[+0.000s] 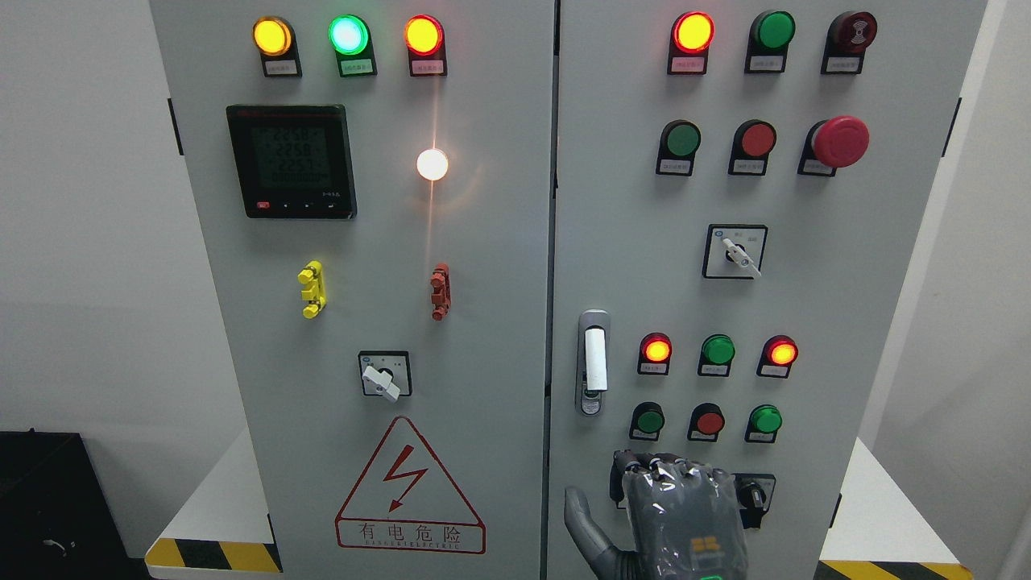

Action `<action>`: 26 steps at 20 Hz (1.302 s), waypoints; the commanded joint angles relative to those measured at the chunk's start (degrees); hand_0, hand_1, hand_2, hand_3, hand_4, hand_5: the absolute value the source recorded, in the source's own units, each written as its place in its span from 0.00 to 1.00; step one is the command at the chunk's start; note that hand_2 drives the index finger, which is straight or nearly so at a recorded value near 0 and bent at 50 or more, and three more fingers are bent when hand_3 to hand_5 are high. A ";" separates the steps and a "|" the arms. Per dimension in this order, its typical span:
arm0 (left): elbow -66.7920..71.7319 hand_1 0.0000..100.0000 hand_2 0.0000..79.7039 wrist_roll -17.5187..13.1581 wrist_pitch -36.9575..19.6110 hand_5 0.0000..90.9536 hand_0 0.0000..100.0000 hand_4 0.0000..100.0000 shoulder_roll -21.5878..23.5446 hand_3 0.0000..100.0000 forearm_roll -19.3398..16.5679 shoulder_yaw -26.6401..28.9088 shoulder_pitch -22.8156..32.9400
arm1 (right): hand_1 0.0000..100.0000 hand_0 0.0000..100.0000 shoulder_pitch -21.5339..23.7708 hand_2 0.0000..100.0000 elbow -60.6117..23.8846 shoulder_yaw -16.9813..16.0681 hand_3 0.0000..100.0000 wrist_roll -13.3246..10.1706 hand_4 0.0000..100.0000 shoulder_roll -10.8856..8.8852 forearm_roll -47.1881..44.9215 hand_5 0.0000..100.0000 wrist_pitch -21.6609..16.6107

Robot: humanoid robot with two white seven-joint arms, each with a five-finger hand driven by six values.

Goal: Release door handle

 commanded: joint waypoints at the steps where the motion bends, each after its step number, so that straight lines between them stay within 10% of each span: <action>1: 0.00 0.56 0.00 0.02 -0.04 0.00 0.12 0.00 0.01 0.00 0.04 0.00 0.97 | 0.21 0.41 -0.46 0.98 -0.39 -0.06 1.00 0.98 1.00 0.11 0.00 1.00 0.14; 26: 0.00 0.56 0.00 0.02 -0.04 0.00 0.12 0.00 -0.08 0.00 0.04 0.00 0.97 | 0.29 0.30 -13.74 0.97 9.89 -1.55 1.00 1.95 1.00 0.55 0.17 1.00 2.78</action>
